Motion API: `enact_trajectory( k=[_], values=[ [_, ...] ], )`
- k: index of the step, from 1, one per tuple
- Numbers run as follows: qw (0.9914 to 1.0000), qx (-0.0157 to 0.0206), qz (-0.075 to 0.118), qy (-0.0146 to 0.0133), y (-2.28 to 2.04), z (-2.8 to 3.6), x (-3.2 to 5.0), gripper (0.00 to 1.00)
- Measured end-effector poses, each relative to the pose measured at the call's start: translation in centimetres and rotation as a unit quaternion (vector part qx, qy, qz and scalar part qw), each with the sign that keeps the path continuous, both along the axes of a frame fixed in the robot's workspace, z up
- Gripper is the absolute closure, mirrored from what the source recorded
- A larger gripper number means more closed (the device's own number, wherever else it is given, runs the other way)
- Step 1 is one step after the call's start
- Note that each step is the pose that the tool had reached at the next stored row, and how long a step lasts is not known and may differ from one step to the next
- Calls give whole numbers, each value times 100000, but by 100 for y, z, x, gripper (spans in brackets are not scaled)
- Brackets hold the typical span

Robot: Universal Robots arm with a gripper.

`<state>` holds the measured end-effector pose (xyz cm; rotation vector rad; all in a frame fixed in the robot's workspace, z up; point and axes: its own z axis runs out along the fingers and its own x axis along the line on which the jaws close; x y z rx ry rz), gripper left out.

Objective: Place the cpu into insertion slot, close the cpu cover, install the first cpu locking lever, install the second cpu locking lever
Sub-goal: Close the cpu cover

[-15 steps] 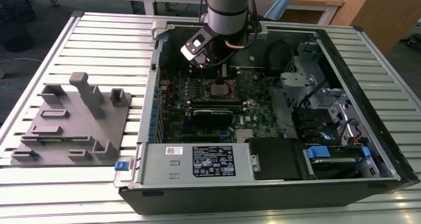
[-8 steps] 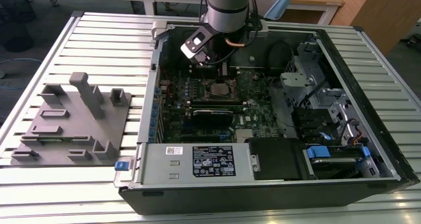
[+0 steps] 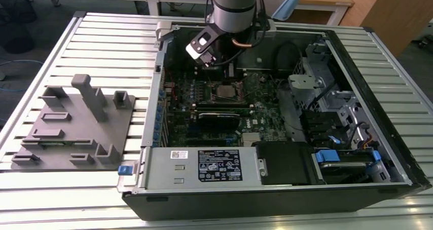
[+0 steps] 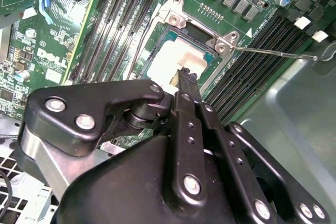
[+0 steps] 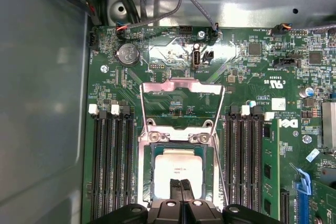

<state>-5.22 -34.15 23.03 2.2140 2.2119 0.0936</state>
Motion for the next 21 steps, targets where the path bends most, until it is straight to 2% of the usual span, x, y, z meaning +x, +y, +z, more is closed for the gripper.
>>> enact_trajectory(
  k=[6, 14, 15, 16, 18, 19, 21],
  values=[
    [100000, -1, 4, 0, 0, 43, 0, 89],
    [100000, 12, 6, 18, 0, 44, 0, 89],
    [100000, 6, 15, 210, 0, 44, 1, 89],
    [99998, 0, 14, 562, 0, 44, 2, 89],
    [99986, 9, 6, 1657, 0, 41, 4, 89],
    [99981, -1, 5, 1939, 0, 42, 4, 89],
    [99980, -11, -5, 2023, 0, 43, 3, 89]
  ],
)
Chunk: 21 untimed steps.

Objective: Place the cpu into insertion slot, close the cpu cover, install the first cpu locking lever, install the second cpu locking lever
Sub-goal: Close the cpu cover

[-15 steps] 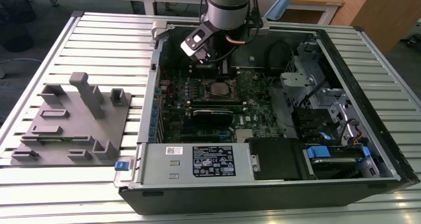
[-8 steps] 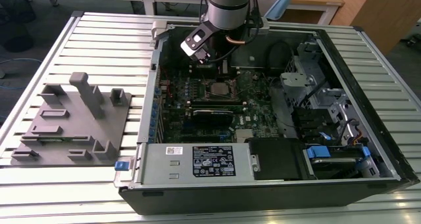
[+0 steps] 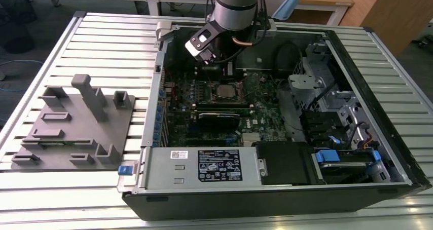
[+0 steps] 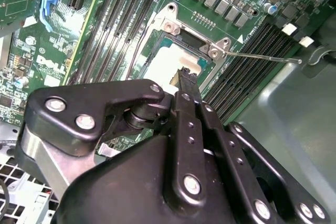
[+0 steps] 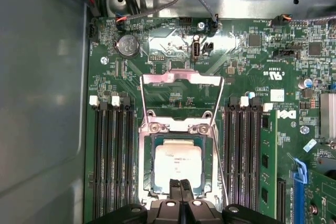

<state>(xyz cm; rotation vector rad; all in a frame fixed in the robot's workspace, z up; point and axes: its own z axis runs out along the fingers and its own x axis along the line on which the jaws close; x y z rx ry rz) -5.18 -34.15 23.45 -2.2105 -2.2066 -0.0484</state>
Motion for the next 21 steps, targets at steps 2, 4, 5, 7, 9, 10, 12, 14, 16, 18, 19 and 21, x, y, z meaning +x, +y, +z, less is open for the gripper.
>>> enact_trajectory(
  k=[2, 4, 5, 7, 9, 10, 12, 14, 16, 18, 19, 21],
  values=[
    [100000, 19, 5, 76, 0, -1, 1, 89],
    [100000, 13, 7, 159, 0, -1, 1, 89],
    [100000, 14, 9, 198, 0, -1, 1, 89],
    [100000, 18, 7, 286, 0, -1, 1, 89],
    [99999, 15, 5, 366, 0, -1, 1, 89],
    [99999, 18, 6, 407, 0, -1, 1, 89],
    [99999, 16, 5, 489, 0, -1, 1, 89],
    [99998, 15, 7, 571, 0, -1, 1, 89],
    [99998, 17, 7, 653, 0, -1, 1, 89],
    [99997, 17, 6, 736, 0, -1, 1, 89],
    [99997, 18, 8, 773, 0, -1, 1, 89],
    [99996, 16, 7, 862, 0, -1, 1, 89]
  ],
)
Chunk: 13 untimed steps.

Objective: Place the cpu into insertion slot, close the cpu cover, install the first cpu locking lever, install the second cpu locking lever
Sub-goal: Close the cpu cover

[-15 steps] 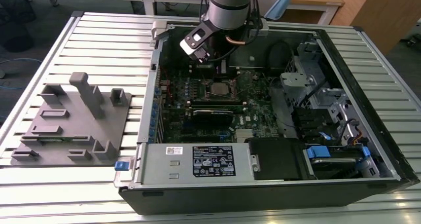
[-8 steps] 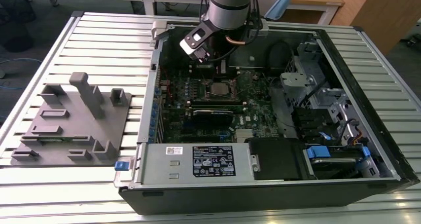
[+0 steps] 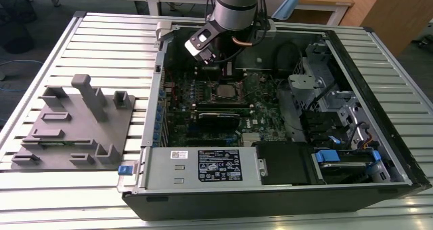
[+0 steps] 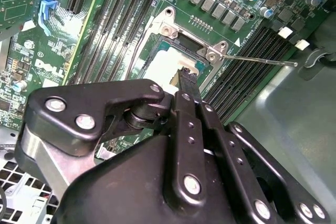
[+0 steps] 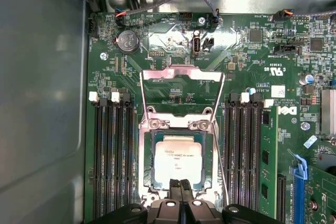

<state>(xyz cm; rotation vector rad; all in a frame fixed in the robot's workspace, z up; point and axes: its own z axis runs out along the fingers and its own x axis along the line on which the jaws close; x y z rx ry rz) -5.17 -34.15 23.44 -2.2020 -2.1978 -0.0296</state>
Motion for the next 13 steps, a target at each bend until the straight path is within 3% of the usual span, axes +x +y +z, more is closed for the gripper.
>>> enact_trajectory(
  k=[13],
  values=[
    [99999, 2, -2, 536, 0, 0, 0, 89]
  ],
)
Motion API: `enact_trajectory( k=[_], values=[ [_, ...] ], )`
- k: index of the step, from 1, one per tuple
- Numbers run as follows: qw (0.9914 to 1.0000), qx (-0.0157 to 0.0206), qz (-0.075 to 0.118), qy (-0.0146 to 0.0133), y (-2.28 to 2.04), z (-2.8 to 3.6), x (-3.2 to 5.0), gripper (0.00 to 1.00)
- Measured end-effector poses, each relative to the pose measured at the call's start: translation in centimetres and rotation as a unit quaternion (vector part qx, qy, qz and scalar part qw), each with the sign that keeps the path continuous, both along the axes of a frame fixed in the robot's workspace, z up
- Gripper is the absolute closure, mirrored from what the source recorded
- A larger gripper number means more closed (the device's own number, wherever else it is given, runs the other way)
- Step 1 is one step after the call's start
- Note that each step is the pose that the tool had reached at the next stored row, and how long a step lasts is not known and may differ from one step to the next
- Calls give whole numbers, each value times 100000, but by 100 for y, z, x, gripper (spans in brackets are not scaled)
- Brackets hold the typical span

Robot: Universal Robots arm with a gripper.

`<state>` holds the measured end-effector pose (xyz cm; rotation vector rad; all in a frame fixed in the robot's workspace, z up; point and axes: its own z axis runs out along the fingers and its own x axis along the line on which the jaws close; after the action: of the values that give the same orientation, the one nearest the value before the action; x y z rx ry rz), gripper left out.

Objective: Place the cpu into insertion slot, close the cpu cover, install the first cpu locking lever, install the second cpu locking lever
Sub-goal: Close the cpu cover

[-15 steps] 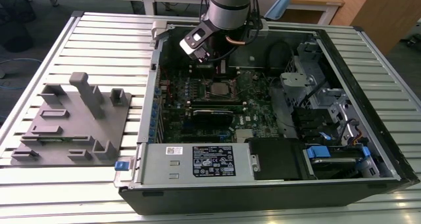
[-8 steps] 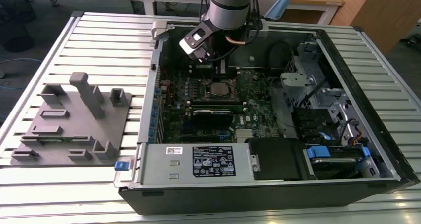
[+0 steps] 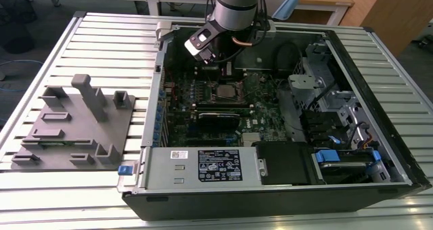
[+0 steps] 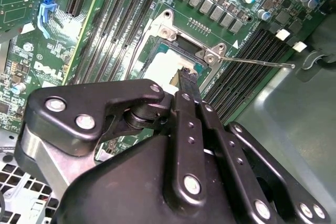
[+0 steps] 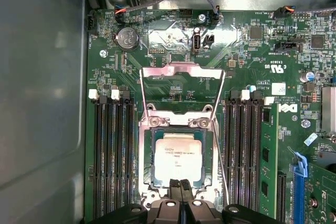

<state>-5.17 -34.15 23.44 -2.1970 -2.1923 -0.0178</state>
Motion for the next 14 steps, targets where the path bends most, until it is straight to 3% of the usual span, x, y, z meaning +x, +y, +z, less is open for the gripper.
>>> enact_trajectory(
  k=[14],
  values=[
    [99998, -2, 2, 573, 0, 0, 0, 89]
  ],
)
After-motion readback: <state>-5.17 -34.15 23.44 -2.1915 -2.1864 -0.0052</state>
